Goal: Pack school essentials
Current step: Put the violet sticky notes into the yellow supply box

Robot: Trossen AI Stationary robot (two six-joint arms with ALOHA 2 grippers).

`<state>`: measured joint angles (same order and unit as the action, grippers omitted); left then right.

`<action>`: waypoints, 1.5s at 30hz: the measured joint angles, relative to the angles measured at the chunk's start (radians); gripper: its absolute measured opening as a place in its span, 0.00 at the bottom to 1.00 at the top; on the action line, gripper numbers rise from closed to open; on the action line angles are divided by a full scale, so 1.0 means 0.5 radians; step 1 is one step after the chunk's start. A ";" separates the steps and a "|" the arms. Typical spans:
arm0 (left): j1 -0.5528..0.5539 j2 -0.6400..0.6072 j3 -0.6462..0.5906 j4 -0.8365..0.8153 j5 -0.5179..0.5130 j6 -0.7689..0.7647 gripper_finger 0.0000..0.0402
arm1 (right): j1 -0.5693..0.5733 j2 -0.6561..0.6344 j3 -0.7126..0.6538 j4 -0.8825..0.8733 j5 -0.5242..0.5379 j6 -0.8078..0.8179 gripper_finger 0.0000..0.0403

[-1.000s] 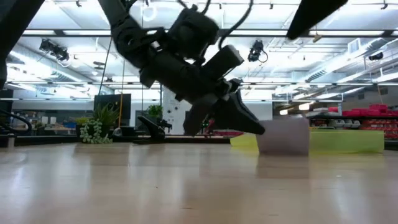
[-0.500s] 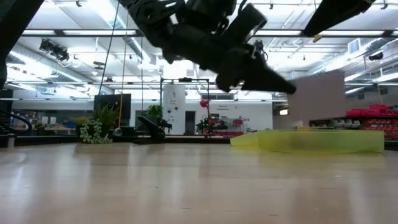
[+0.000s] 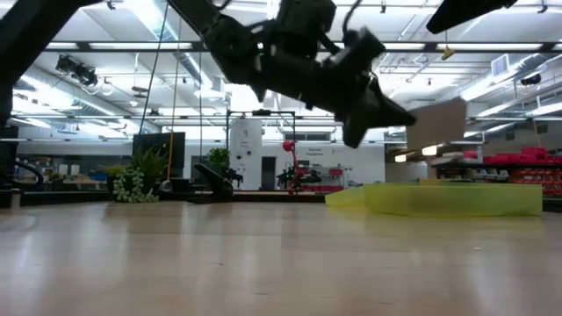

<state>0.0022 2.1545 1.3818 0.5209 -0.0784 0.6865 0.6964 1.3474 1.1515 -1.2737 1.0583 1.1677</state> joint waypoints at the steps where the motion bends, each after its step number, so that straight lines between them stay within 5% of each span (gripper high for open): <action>1: 0.009 0.028 0.028 0.000 -0.074 -0.002 0.02 | 0.000 -0.009 0.000 -0.009 0.005 -0.001 0.25; 14: -0.080 0.372 0.624 -0.533 -0.493 0.144 0.03 | -0.001 -0.032 0.000 -0.036 0.029 -0.032 0.25; 30: -0.216 0.344 0.642 -0.783 -0.532 -0.455 0.02 | -0.002 -0.031 0.000 -0.037 0.031 -0.041 0.25; 45: -0.232 0.365 0.639 -0.758 -0.530 -0.583 0.01 | -0.002 -0.030 0.000 -0.036 0.059 -0.042 0.25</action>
<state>-0.1136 2.3371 1.7014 0.1420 -0.3435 0.3950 0.6956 1.3323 1.1516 -1.2919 1.0879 1.1469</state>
